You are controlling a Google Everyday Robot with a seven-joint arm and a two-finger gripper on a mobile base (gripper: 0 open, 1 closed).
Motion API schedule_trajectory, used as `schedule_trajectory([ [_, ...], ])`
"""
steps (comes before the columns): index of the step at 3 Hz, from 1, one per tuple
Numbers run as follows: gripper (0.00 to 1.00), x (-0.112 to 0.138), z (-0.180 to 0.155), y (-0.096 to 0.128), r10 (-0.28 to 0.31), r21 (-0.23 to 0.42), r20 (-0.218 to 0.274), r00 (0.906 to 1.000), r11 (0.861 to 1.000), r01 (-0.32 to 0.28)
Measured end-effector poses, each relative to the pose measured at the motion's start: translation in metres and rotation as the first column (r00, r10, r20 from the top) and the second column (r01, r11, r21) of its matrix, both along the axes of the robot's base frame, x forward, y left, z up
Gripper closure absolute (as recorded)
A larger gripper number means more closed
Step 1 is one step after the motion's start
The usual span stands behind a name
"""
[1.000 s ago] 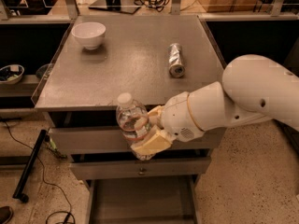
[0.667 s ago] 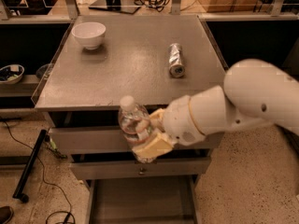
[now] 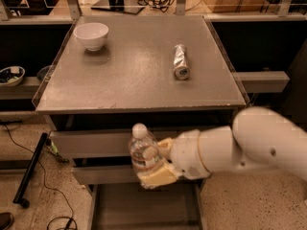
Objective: Place water bottle into bottom drawer
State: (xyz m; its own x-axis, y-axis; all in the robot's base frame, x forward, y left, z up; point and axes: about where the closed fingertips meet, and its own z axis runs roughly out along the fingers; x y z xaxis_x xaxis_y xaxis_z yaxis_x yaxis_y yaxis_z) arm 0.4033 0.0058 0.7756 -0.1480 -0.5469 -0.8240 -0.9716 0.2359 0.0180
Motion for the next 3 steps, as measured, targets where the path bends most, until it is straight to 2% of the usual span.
schedule_trajectory([
  [1, 1.00, -0.015, -0.026, -0.009, -0.043, 0.040, -0.015, 0.9989, 0.998, 0.044],
  [2, 1.00, -0.042, -0.072, -0.008, -0.010, 0.085, -0.100, 0.9950, 0.996, 0.019],
  [3, 1.00, -0.042, -0.077, -0.008, -0.016, 0.087, -0.103, 0.9946, 0.996, 0.025],
])
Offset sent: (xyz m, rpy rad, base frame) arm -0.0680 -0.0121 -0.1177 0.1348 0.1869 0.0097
